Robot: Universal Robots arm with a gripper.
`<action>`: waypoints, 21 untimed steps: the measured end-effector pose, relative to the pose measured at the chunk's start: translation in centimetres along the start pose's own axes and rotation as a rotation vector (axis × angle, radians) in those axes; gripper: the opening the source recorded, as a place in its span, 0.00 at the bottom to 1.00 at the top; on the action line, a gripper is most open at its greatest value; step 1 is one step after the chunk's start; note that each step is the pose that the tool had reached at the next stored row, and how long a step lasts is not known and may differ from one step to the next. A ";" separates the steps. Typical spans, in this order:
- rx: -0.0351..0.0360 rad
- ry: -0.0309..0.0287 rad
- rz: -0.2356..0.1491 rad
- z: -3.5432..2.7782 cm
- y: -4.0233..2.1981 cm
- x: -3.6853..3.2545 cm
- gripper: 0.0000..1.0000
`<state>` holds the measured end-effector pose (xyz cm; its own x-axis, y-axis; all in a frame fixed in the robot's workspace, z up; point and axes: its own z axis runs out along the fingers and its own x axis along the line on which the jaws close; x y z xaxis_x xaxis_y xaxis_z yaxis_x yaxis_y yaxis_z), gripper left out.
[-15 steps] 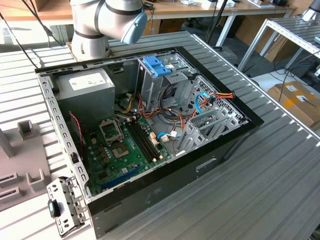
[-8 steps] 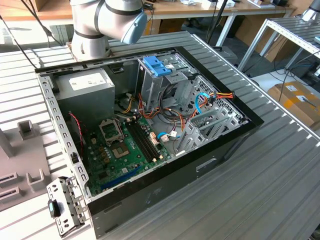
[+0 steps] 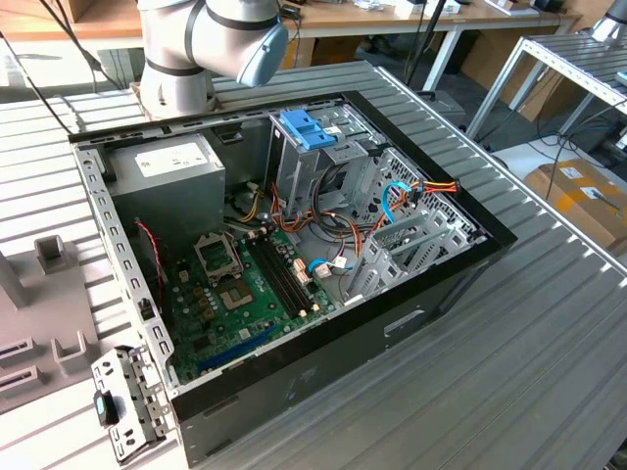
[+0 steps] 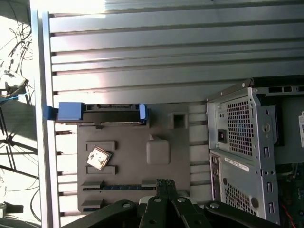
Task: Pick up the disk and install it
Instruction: 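Reach for the disk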
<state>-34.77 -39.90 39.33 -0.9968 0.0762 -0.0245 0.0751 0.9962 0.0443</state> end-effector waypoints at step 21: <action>0.0000 0.0000 0.000 -0.02 -0.05 0.71 0.11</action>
<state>-35.49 -39.89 39.33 -0.9968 0.0762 -0.0244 0.0751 0.9962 0.0444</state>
